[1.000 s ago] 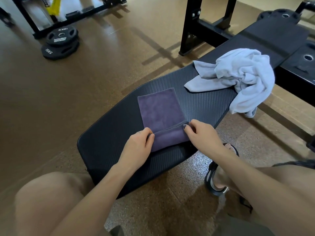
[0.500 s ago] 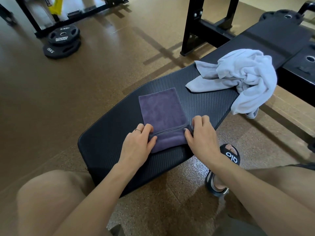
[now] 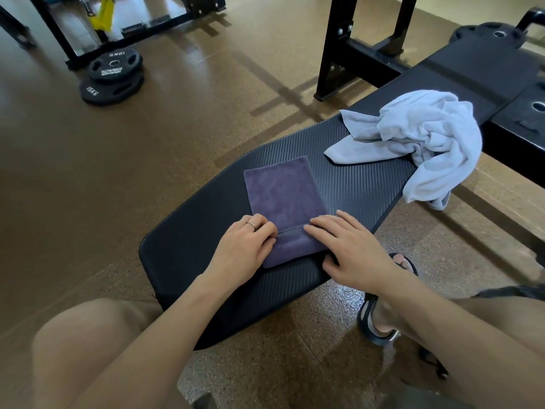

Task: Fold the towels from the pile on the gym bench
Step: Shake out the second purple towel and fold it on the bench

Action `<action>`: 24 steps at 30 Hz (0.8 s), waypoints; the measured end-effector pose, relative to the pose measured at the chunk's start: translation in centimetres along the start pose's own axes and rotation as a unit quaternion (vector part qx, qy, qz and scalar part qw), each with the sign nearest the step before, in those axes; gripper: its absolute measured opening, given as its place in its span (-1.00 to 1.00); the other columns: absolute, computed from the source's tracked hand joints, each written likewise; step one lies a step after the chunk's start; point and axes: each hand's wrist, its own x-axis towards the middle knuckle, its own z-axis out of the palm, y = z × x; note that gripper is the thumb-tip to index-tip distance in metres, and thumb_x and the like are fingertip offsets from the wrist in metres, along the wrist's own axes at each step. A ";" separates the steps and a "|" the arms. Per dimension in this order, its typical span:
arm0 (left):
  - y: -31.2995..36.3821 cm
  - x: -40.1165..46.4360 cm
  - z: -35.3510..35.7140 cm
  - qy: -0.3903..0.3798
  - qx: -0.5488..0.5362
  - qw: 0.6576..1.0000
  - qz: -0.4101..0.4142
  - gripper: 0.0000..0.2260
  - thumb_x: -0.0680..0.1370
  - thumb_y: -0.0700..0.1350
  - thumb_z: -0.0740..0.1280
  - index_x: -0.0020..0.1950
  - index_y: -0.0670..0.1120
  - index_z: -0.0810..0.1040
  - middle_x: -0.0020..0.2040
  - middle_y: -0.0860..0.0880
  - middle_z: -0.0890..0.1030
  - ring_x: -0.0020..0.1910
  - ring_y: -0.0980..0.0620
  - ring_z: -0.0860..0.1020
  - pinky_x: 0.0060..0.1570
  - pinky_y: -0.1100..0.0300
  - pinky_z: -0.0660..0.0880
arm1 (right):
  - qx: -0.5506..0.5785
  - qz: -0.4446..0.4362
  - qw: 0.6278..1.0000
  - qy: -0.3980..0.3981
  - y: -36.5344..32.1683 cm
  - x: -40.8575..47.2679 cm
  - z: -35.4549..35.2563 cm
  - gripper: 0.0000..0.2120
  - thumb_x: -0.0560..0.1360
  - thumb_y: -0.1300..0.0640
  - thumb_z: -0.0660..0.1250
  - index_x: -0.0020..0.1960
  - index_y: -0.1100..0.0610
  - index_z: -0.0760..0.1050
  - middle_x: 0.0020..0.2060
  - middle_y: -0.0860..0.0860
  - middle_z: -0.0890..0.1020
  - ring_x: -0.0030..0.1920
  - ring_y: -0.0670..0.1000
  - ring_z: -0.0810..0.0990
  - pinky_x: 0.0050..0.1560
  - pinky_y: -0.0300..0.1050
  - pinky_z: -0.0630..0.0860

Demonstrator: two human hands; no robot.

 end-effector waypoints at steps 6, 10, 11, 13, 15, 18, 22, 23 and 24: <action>-1.1 0.3 -1.6 -0.067 -0.031 0.997 0.038 -0.83 0.63 -0.19 0.24 0.13 0.00 0.58 0.13 0.07 0.55 0.07 0.02 0.50 0.10 0.07 0.47 | 0.059 0.029 0.997 0.049 1.1 1.1 0.0 -0.39 0.36 0.11 0.21 0.41 0.09 0.48 0.28 -0.05 0.61 0.29 -0.01 0.55 0.47 -0.10 0.24; -1.7 0.4 -3.6 -0.142 -0.068 0.987 0.041 -0.67 0.55 -0.04 0.21 0.28 0.02 0.56 0.27 0.13 0.53 0.24 0.09 0.48 0.32 0.17 0.38 | 0.176 0.083 0.975 0.104 0.9 2.0 -1.0 -0.52 0.41 0.14 0.26 0.33 0.07 0.50 0.14 -0.10 0.66 0.14 -0.03 0.59 0.24 -0.21 0.32; -1.8 0.3 -3.9 -0.152 -0.059 0.985 0.050 -0.64 0.54 0.06 0.26 0.31 0.04 0.54 0.29 0.14 0.50 0.26 0.11 0.47 0.33 0.17 0.37 | 0.195 0.098 0.970 0.109 0.9 2.2 -1.3 -0.54 0.42 0.15 0.27 0.32 0.05 0.50 0.11 -0.11 0.66 0.10 -0.04 0.59 0.16 -0.22 0.33; -1.9 0.0 -3.9 -0.175 -0.041 0.982 0.052 -0.49 0.47 0.25 0.37 0.35 0.07 0.47 0.33 0.16 0.45 0.27 0.15 0.43 0.33 0.21 0.36 | 0.230 0.127 0.958 0.116 1.1 2.8 -1.6 -0.55 0.43 0.13 0.27 0.32 0.02 0.48 0.06 -0.13 0.65 0.04 -0.05 0.58 0.09 -0.16 0.42; -1.9 -0.1 -3.4 -0.172 -0.045 0.983 0.037 -0.45 0.43 0.27 0.43 0.32 0.07 0.44 0.31 0.17 0.44 0.24 0.15 0.42 0.29 0.22 0.39 | 0.266 0.157 0.944 0.120 1.4 3.3 -1.7 -0.57 0.45 0.12 0.27 0.33 -0.02 0.46 0.04 -0.12 0.62 0.00 -0.04 0.58 0.10 -0.04 0.51; -1.5 0.2 -2.6 -0.118 -0.106 0.987 -0.020 -0.72 0.55 0.14 0.38 0.20 0.08 0.48 0.15 0.19 0.51 0.12 0.16 0.47 0.17 0.12 0.47 | 0.303 0.194 0.925 0.122 1.8 4.1 -1.7 -0.62 0.50 0.14 0.29 0.31 -0.05 0.46 0.04 -0.09 0.64 -0.02 -0.03 0.61 0.12 0.01 0.54; -1.3 1.1 -2.4 -0.094 -0.237 0.956 -0.147 -0.90 0.63 0.06 0.31 0.09 0.08 0.54 -0.03 0.16 0.60 -0.01 0.19 0.56 0.06 0.04 0.54 | 0.359 0.216 0.902 0.105 2.0 4.9 -1.8 -0.61 0.54 0.12 0.31 0.35 -0.10 0.42 0.07 -0.07 0.64 0.02 -0.07 0.61 0.11 -0.10 0.51; -1.4 1.4 -2.5 -0.090 -0.266 0.943 -0.176 -0.91 0.64 0.05 0.31 0.09 0.08 0.55 -0.05 0.14 0.63 -0.03 0.19 0.58 0.05 0.03 0.56 | 0.368 0.216 0.901 0.087 2.1 5.1 -1.9 -0.57 0.53 0.09 0.34 0.38 -0.12 0.40 0.09 -0.08 0.63 0.04 -0.09 0.61 0.10 -0.15 0.50; -1.5 1.8 -2.6 -0.087 -0.284 0.934 -0.200 -0.91 0.64 0.04 0.30 0.08 0.07 0.55 -0.06 0.13 0.64 -0.06 0.19 0.60 0.03 0.03 0.58 | 0.370 0.214 0.902 0.069 2.2 5.2 -1.9 -0.51 0.50 0.06 0.38 0.40 -0.14 0.37 0.10 -0.11 0.62 0.05 -0.14 0.61 0.07 -0.21 0.50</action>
